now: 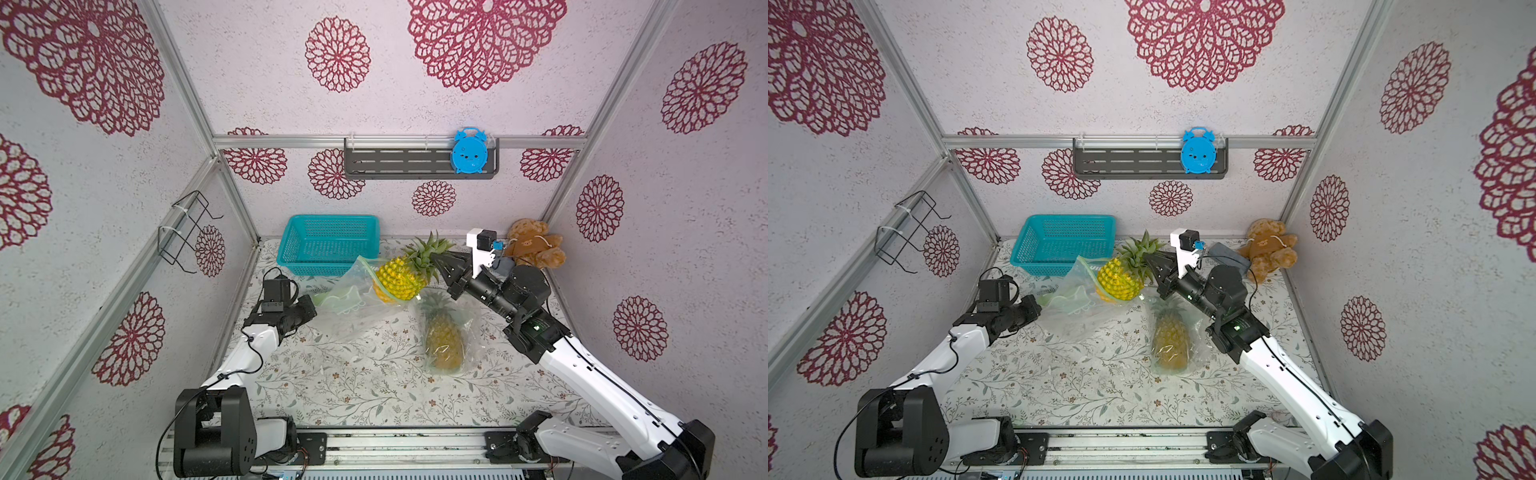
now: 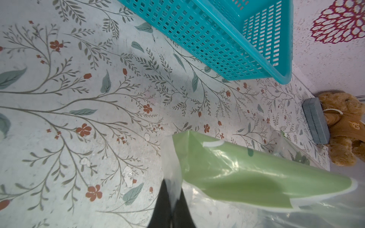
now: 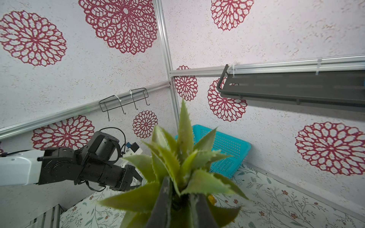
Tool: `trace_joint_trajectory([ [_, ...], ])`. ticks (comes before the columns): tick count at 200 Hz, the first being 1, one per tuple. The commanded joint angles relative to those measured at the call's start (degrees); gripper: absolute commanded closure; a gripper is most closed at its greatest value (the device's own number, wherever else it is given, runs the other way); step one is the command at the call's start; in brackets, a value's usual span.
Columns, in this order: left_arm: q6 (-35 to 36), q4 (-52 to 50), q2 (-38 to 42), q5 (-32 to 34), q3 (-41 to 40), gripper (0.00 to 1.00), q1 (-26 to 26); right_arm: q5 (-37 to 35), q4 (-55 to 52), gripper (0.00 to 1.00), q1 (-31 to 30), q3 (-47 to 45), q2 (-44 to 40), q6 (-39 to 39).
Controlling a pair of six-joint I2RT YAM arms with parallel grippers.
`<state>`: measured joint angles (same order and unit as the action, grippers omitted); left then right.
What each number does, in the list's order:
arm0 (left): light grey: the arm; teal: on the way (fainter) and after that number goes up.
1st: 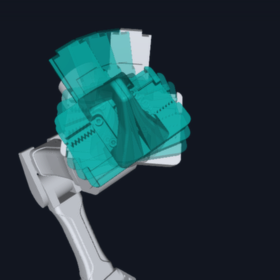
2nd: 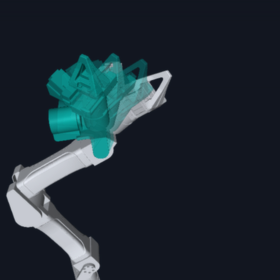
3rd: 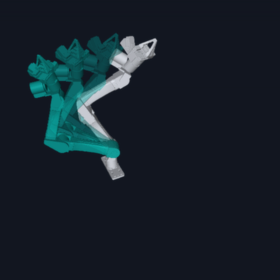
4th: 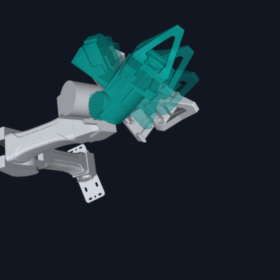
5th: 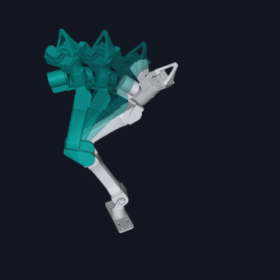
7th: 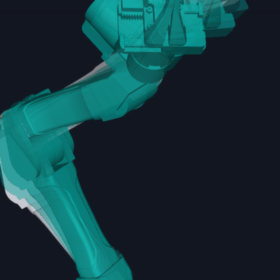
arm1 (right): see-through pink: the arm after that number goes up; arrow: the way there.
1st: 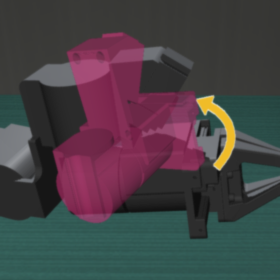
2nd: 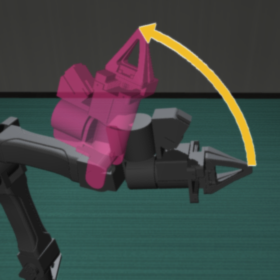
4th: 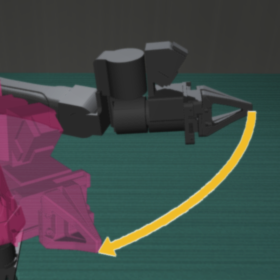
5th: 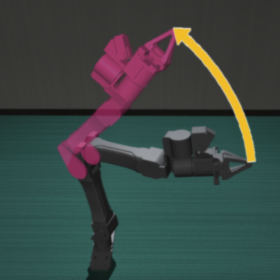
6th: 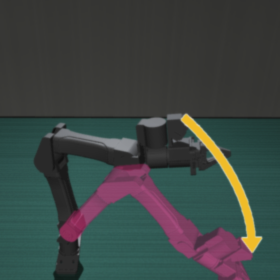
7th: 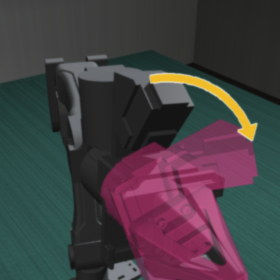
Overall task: Open the zip-top bag and take out the pineapple
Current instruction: Pick up the pineapple from the zipper food storage bag.
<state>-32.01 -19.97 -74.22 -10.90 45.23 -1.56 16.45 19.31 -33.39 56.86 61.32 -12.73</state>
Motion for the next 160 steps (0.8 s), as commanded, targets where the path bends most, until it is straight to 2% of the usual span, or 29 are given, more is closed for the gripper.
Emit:
trace_joint_trajectory([
  [1,1.6,-3.5,0.3,1.3,2.0,1.0,-1.2,1.0,11.6,1.0,1.7,6.4,-2.9,1.4],
  [21,1.7,-3.2,0.0,-2.9,3.3,1.0,-1.0,6.1,9.7,1.0,1.7,9.4,-0.5,1.2],
  [59,1.6,-3.5,-0.6,-4.3,4.8,1.0,0.5,11.5,9.0,1.0,1.6,12.7,3.8,0.0],
  [101,3.0,-5.1,-3.3,-3.4,6.2,1.0,2.2,16.0,9.2,1.0,1.4,16.2,7.5,-1.2],
  [160,3.3,-6.3,-6.0,-0.8,6.7,1.0,2.7,17.2,10.0,1.0,1.3,17.7,8.2,-1.1],
])
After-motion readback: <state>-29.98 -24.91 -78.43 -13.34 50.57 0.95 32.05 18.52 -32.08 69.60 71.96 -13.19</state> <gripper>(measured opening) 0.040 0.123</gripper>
